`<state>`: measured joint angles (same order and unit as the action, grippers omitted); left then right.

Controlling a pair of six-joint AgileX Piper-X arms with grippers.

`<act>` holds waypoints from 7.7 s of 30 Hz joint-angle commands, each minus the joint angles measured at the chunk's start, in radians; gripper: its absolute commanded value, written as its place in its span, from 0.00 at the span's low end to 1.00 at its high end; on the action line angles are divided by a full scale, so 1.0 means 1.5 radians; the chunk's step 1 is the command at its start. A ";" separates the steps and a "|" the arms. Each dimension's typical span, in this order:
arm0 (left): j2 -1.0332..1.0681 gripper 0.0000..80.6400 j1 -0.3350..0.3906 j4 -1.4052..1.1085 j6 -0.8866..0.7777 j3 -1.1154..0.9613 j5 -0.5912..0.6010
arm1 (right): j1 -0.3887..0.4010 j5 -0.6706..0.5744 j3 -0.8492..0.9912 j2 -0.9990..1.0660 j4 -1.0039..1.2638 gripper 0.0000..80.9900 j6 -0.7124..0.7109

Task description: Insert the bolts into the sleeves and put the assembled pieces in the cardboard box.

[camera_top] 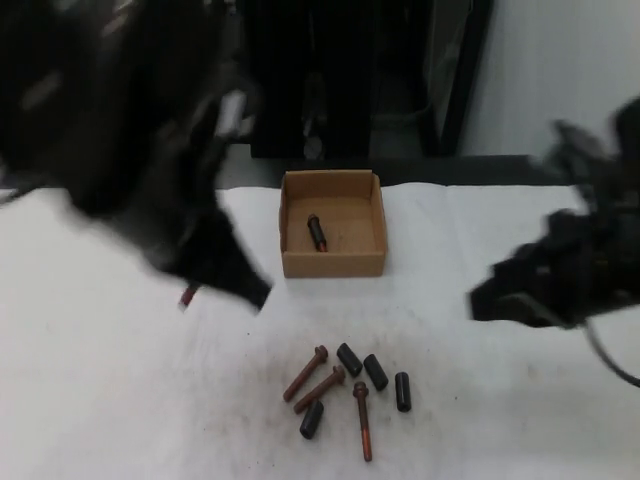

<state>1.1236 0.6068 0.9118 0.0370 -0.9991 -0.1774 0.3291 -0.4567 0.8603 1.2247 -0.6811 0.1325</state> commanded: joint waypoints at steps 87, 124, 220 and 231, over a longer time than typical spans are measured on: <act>-0.365 0.00 -0.001 -0.168 -0.044 0.322 0.099 | 0.147 0.191 0.398 0.564 -0.153 0.40 -0.283; -0.219 0.00 -0.070 -1.032 -0.366 0.322 0.485 | 0.124 -0.217 0.141 -0.036 0.113 0.01 -0.126; -0.127 0.52 -0.099 -1.128 -0.290 0.322 0.593 | 0.237 -0.098 -0.021 -0.054 0.532 0.01 -0.074; -0.127 0.52 -0.099 -1.082 -0.290 0.322 0.572 | 0.237 -0.098 -0.021 -0.054 0.532 0.01 -0.074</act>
<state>0.9473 0.4591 -0.7068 -0.3890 -0.5113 0.6839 0.6892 -0.6048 0.8237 1.1514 0.1029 0.0263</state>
